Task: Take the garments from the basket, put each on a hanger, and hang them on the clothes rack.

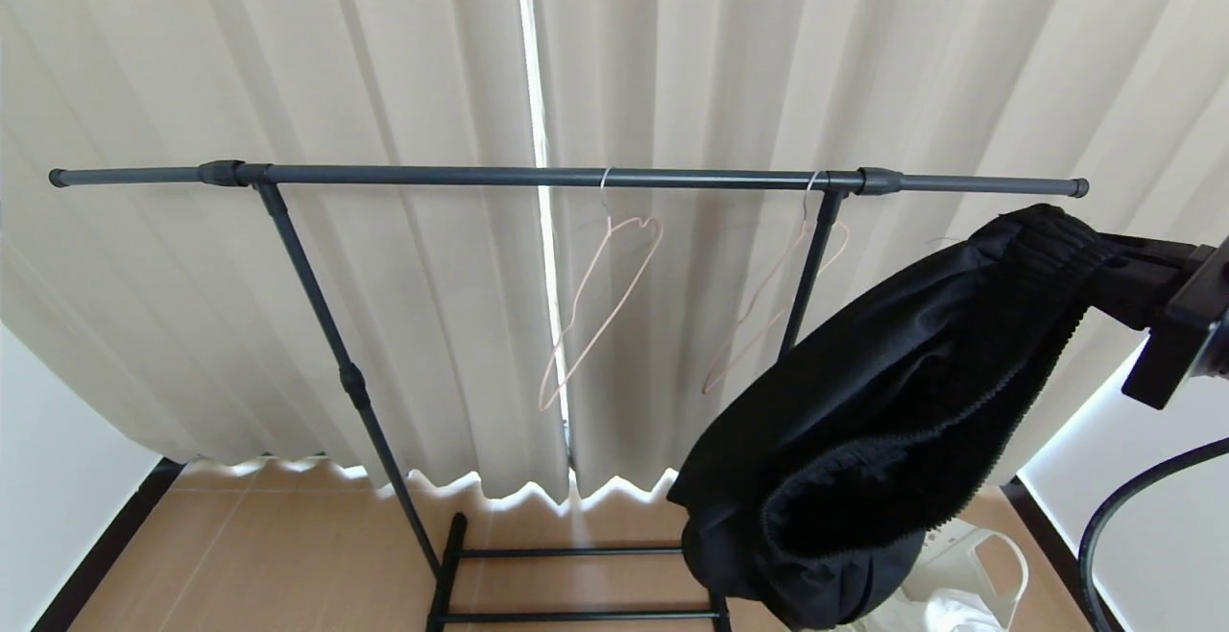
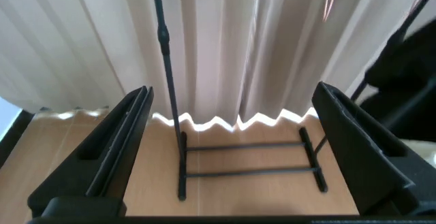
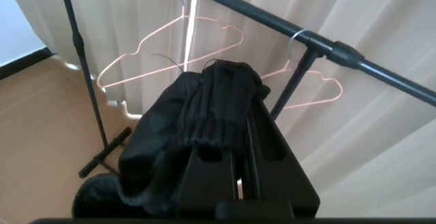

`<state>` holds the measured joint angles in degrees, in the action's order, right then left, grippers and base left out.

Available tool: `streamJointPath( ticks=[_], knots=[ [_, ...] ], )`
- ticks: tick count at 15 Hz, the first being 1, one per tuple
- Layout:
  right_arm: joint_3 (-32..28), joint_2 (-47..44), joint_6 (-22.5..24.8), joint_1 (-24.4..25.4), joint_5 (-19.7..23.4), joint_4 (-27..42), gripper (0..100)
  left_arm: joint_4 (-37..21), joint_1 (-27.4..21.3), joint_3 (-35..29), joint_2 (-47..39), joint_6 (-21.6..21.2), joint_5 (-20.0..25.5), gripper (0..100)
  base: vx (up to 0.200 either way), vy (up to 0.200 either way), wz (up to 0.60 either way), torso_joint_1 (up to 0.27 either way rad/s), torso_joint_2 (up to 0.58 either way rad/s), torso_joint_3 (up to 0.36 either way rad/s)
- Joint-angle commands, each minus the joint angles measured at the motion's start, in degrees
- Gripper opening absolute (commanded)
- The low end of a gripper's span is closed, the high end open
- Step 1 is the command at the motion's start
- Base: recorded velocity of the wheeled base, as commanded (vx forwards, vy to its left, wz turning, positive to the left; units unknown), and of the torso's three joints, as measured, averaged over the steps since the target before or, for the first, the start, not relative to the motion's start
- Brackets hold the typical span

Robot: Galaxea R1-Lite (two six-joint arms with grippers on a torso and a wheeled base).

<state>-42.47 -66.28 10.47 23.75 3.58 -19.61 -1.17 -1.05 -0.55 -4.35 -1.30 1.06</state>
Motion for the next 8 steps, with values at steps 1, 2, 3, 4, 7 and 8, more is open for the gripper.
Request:
streamJointPath(
  ticks=[1,2,3,4,7,8],
  knots=[
    [-3.23,-5.79,-3.35,3.32,-2.35,3.09,0,-0.76,-1.32,-2.62,-16.21,-2.3,1.49,100,0.0,0.0,0.0,0.0,0.0,0.0],
    [-5.96,-7.46,-6.6,4.2,-3.41,6.34,0,-0.76,-1.68,-5.52,-21.22,-1.6,3.07,100,0.0,0.0,0.0,0.0,0.0,0.0],
    [-11.67,-10.1,-12.58,6.14,-6.22,13.81,0,-0.94,-1.94,-11.14,-29.57,1.48,5.71,100,0.0,0.0,0.0,0.0,0.0,0.0],
    [-14.74,-11.24,-15.57,7.54,-7.8,17.59,0,-0.94,-2.47,-13.95,-33.88,3.33,6.85,100,0.0,0.0,0.0,0.0,0.0,0.0],
    [-22.83,-16.6,-25.76,9.48,-11.67,24.71,0,-2.61,-17.94,-29.69,-55.77,18.71,5.71,100,0.0,0.0,0.0,0.0,0.0,0.0],
    [-23.53,-18.09,-26.38,9.48,-13.25,24.27,0,-4.72,-22.24,-33.99,-61.04,22.31,4.04,100,0.0,0.0,0.0,0.0,0.0,0.0]
  ],
)
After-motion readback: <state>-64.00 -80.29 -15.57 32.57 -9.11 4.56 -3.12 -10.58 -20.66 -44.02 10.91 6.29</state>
